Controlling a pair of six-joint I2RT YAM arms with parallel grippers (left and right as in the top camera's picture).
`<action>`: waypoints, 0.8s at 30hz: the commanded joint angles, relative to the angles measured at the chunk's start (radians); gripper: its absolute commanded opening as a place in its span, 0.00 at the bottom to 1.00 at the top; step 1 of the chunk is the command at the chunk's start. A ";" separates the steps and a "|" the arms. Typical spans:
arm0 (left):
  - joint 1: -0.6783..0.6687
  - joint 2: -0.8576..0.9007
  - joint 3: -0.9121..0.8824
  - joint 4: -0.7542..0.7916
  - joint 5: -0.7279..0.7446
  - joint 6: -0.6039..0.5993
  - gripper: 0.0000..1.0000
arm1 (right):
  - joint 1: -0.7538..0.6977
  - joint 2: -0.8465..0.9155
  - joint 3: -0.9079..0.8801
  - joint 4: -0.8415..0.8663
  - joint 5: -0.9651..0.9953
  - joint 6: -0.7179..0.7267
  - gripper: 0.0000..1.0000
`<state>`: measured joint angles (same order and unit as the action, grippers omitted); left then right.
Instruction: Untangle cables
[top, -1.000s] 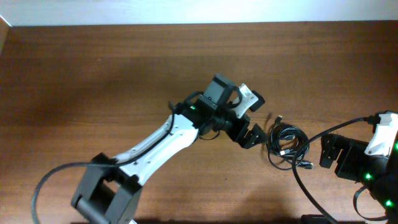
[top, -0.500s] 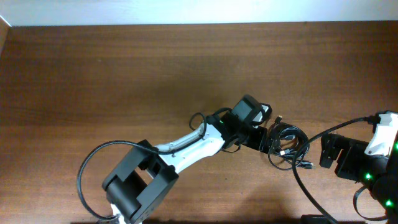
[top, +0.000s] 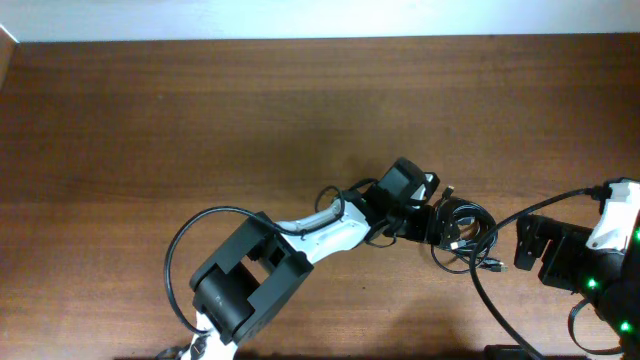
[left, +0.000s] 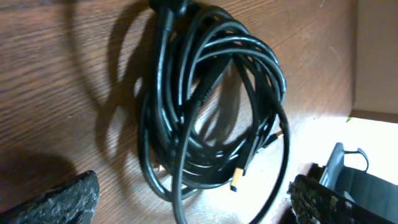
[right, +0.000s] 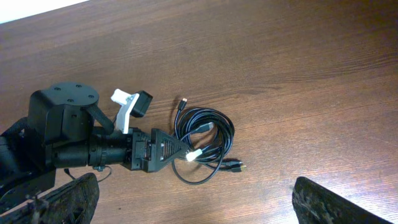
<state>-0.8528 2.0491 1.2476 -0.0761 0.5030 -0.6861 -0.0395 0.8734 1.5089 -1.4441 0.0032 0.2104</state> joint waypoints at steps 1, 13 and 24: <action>-0.020 0.018 0.014 0.030 0.024 -0.022 0.99 | -0.006 -0.004 0.016 0.000 0.010 0.008 0.98; -0.040 0.097 0.014 0.109 0.024 -0.077 0.99 | -0.006 -0.004 0.016 -0.023 0.014 0.004 0.98; -0.047 0.148 0.014 0.148 0.024 -0.088 0.41 | -0.006 -0.004 0.016 -0.024 0.014 0.004 0.98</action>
<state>-0.8917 2.1540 1.2716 0.0700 0.5362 -0.7708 -0.0399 0.8734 1.5093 -1.4670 0.0036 0.2100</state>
